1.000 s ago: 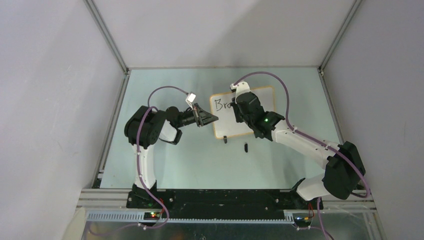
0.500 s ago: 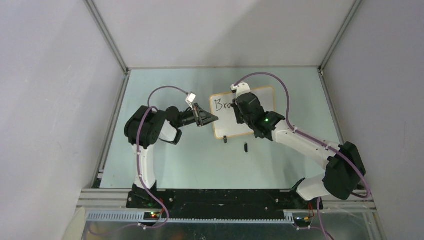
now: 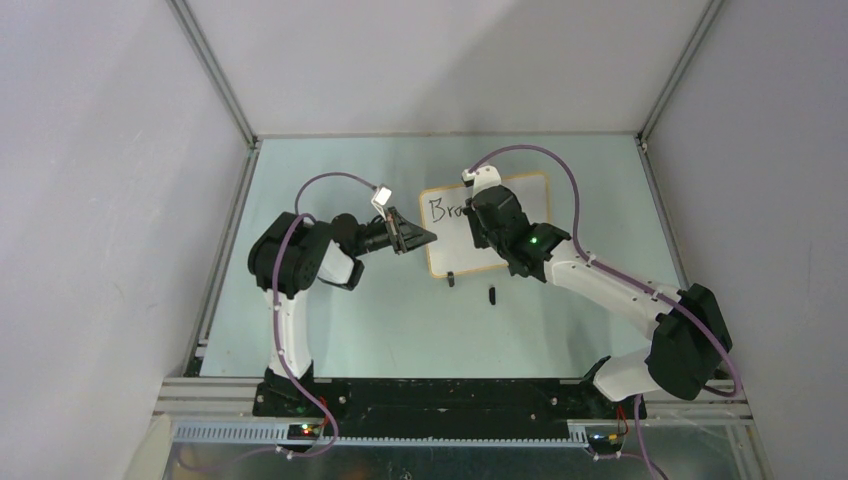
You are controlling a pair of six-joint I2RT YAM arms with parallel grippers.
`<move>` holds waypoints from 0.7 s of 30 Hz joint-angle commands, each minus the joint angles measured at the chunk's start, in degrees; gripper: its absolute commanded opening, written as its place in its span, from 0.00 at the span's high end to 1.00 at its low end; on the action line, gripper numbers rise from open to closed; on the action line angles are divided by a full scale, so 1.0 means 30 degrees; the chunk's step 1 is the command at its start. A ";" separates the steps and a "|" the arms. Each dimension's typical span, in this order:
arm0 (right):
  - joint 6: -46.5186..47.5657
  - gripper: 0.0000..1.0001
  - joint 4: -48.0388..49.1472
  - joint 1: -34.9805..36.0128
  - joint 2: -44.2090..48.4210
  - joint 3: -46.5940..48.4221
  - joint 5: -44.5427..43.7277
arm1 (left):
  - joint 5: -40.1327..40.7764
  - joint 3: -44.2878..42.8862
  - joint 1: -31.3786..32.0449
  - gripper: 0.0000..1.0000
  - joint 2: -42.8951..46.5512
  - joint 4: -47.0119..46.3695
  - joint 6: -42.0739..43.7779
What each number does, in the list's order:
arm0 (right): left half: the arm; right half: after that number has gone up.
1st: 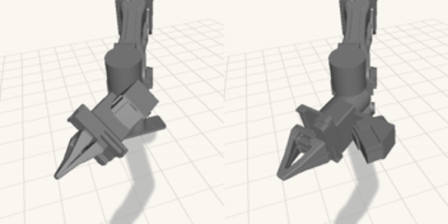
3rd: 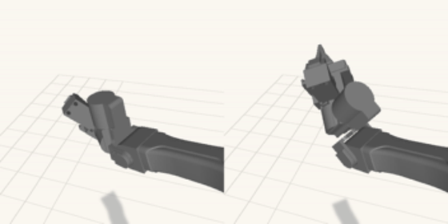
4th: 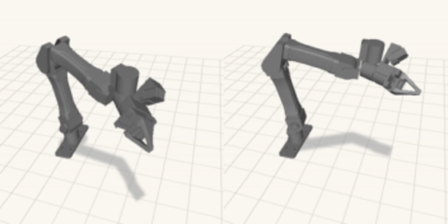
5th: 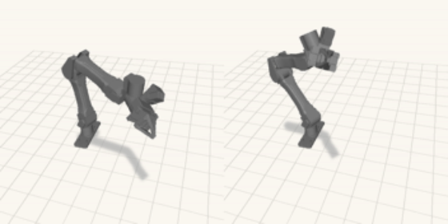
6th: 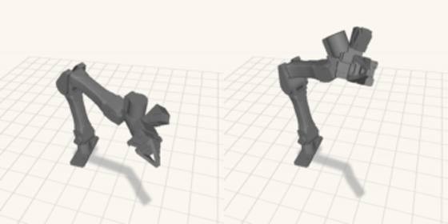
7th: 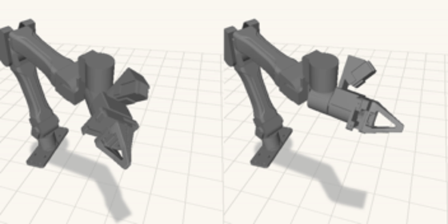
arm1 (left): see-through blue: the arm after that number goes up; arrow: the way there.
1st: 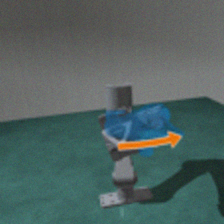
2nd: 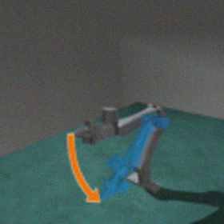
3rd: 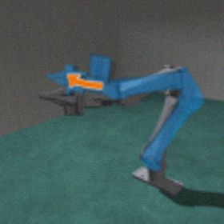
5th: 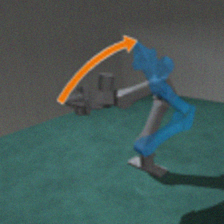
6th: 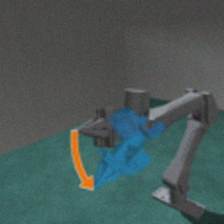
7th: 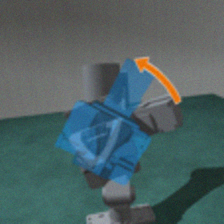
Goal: Write a sentence on the whiteboard
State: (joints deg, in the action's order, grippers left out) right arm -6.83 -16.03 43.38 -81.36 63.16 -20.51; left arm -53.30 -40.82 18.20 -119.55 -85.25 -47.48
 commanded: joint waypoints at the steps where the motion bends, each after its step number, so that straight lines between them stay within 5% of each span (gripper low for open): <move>1: -0.0085 1.00 -0.0088 -0.0204 0.0322 0.0098 -0.0291 | -0.0795 0.0408 0.0297 1.00 0.0868 -0.0822 0.0671; 21: 0.0179 1.00 0.0827 -0.0156 0.1763 -0.0075 0.0033 | -0.0822 0.0049 0.0146 1.00 0.0405 -0.0821 0.0078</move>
State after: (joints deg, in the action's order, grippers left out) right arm -6.81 -15.86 43.09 -78.13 63.11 -19.16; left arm -53.17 -40.49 18.26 -119.24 -85.30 -47.51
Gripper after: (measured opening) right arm 0.121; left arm 0.037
